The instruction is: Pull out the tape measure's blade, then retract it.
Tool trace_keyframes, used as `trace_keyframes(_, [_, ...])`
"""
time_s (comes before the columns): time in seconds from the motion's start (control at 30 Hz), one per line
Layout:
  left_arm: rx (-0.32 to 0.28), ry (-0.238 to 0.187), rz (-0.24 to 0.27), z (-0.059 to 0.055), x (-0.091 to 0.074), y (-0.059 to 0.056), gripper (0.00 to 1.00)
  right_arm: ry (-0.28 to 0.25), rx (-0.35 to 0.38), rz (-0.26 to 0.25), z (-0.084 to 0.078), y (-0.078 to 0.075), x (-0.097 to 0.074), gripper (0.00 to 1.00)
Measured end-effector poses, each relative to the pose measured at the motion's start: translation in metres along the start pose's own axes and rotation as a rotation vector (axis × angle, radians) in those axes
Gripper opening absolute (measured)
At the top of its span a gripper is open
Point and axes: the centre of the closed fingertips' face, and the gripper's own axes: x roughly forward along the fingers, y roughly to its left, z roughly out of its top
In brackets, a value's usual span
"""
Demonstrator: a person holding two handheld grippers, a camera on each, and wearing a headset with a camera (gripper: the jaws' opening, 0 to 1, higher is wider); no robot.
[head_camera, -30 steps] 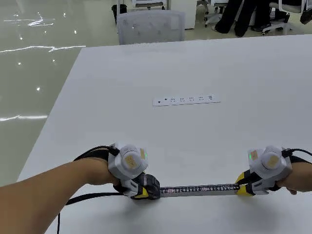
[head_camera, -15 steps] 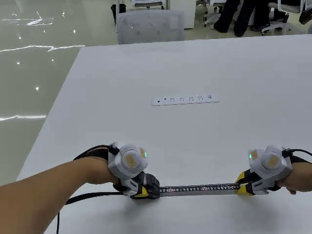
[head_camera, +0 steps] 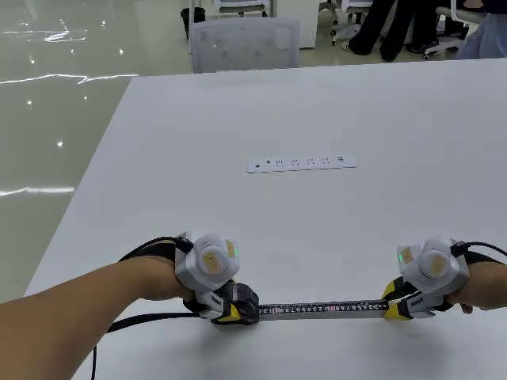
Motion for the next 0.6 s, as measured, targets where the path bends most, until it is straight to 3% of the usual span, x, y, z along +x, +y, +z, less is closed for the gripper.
trace_keyframes(0.27, [0.006, -0.003, 0.008, 0.0, 0.0, 0.001, 0.32, 0.022, -0.016, -0.031, 0.002, -0.005, 0.001, 0.21])
trace_keyframes(0.4, [-0.007, -0.016, 0.015, 0.0, -0.001, 0.001, 0.32, 0.007, 0.034, -0.048, 0.005, -0.005, 0.003, 0.36])
trace_keyframes(0.53, [-0.036, -0.007, 0.038, -0.008, -0.002, 0.003, 0.34, -0.025, 0.108, -0.056, 0.008, 0.0, 0.002, 0.41])
trace_keyframes(0.6, [-0.084, -0.017, 0.059, -0.013, -0.005, 0.006, 0.36, -0.048, 0.136, -0.067, 0.01, 0.001, 0.0, 0.47])
